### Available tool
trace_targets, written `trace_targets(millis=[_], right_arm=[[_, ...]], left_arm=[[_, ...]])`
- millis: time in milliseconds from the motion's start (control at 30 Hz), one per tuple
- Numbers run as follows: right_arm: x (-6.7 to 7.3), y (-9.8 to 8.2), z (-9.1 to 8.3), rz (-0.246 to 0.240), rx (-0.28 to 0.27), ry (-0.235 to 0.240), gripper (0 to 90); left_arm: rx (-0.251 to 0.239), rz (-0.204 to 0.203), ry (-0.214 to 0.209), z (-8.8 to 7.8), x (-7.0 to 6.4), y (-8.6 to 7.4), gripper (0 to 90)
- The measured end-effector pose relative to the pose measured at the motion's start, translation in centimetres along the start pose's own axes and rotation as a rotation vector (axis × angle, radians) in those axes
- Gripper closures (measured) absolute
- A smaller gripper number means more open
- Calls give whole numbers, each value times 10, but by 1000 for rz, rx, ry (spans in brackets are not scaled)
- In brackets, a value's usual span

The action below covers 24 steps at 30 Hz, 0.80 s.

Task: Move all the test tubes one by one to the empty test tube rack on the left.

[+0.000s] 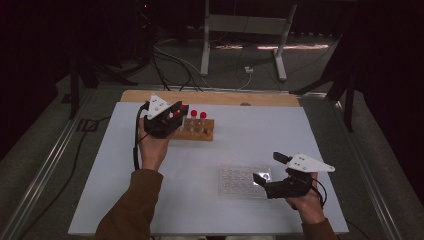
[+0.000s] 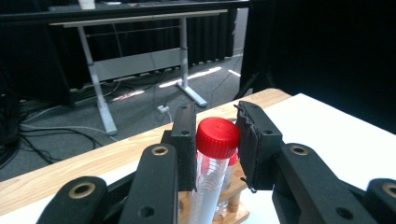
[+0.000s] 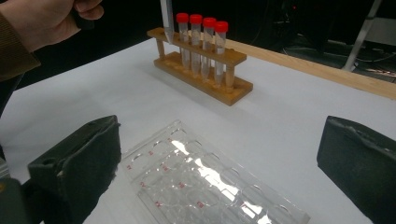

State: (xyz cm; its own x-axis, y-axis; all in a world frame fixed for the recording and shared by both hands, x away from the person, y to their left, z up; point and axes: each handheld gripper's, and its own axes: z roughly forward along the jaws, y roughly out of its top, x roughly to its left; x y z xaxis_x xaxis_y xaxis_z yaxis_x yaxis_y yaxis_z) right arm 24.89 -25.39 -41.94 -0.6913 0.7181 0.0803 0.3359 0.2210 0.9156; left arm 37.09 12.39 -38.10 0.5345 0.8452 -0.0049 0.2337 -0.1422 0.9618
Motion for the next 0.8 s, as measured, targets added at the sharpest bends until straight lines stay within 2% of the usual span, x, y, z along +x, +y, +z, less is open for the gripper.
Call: trace_targets(millis=[400, 800], right_arm=[[0, 0, 0, -2, -1, 2, 0], [0, 0, -1, 1, -5, 1, 0]], left_arm=[[4, -2, 67, 2, 13, 3, 708], [-1, -19, 102, 5, 19, 4, 708]])
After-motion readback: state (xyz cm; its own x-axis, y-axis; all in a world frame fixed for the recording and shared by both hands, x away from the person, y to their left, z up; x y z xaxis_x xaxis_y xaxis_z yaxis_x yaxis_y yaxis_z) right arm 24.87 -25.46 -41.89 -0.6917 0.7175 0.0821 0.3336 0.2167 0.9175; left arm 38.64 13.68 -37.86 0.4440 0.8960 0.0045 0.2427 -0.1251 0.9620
